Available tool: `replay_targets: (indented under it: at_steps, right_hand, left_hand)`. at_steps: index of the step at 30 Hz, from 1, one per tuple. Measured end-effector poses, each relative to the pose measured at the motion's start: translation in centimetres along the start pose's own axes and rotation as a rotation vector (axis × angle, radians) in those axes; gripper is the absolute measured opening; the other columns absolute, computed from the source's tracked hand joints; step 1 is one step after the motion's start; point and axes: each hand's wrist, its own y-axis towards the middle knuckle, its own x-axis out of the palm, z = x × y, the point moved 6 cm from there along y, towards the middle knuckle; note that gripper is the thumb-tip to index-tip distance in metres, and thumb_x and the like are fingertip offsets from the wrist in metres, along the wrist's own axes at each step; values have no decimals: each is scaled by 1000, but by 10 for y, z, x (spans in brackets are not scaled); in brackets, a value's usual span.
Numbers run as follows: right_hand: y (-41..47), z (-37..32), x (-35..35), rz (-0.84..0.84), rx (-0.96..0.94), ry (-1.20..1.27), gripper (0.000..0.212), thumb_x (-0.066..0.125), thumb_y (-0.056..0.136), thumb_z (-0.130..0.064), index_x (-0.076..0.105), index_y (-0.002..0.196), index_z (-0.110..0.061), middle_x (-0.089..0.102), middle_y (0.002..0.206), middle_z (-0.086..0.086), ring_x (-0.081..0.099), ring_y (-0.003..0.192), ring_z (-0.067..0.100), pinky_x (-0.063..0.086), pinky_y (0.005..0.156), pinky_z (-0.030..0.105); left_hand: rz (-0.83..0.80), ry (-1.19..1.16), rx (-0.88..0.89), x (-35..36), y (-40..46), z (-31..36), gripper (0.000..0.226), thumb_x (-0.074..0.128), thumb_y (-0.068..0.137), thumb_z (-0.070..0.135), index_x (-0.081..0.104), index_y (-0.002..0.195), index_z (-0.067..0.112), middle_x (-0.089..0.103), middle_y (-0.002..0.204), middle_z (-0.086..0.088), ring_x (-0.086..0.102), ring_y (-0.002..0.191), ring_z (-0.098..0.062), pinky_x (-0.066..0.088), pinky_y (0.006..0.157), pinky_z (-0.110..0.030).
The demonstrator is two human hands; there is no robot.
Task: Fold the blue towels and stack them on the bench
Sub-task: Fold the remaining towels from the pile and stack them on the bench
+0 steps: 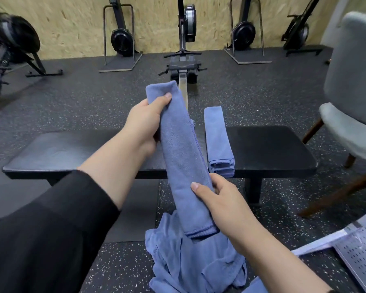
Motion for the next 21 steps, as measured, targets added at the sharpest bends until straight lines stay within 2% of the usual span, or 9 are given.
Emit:
replay_targets:
  at_steps: [1,3,5,9,12,14,16,18,21]
  right_hand:
    - [2,-1,-6,21,11,27,11,65,99,-24,71,107,-20,79,101,-5,75,97,15,59,89,39]
    - [5,-4,-20,63,17,80,11,62,100,-18,70,108,-17,80,99,-3,76,94,15,59,82,33]
    - [10,-6,-33,94,24,122,13,61,100,-14,70,110,-15,80,98,-2,76,92,15,59,79,31]
    - [19,-6,-55,138,14,161,18,63,98,-9,69,113,-18,80,103,0,76,99,21,56,98,50]
    - [27,-7,-70,168,7,188,23,66,96,-7,68,117,-19,80,101,0,77,96,22,56,97,51]
    - [35,-6,-81,198,7,197,30,68,95,-8,65,123,-18,79,104,-1,76,97,20,56,97,50]
    - [48,-2,-92,242,3,157,34,70,94,-10,64,127,-17,79,104,-2,76,97,17,57,96,48]
    - [64,3,-101,281,3,97,34,72,93,-10,64,126,-16,80,98,-5,77,91,14,60,91,42]
    - [90,11,-108,307,-2,30,30,73,92,-10,65,121,-15,80,89,-7,76,81,8,58,74,22]
  left_hand:
    - [-8,26,-37,6,13,-3,23,69,95,30,70,109,12,79,92,-2,77,86,-18,60,68,-30]
    - [-24,59,-86,21,37,-9,23,69,94,28,70,108,9,79,97,-6,76,90,-21,61,73,-32]
    - [-50,96,-94,37,61,-14,21,68,94,24,69,107,7,79,95,-7,77,85,-21,61,67,-30]
    - [-75,148,-117,67,104,-28,20,72,92,24,70,102,7,76,82,-4,74,66,-15,55,53,-24]
    - [-91,166,-147,87,132,-45,17,76,90,23,69,96,10,74,85,-4,72,66,-15,54,52,-23]
    - [-121,177,-164,100,148,-55,22,78,89,23,70,103,8,75,89,-5,72,70,-17,57,57,-25]
    - [-133,203,-170,109,164,-64,24,78,89,23,70,106,7,75,93,-7,72,74,-19,59,63,-28]
    - [-131,235,-169,116,181,-73,16,76,90,22,69,98,10,73,93,-7,69,77,-22,57,67,-30]
    - [-115,252,-163,122,207,-89,12,75,91,20,66,86,12,67,84,-6,62,74,-22,50,65,-30]
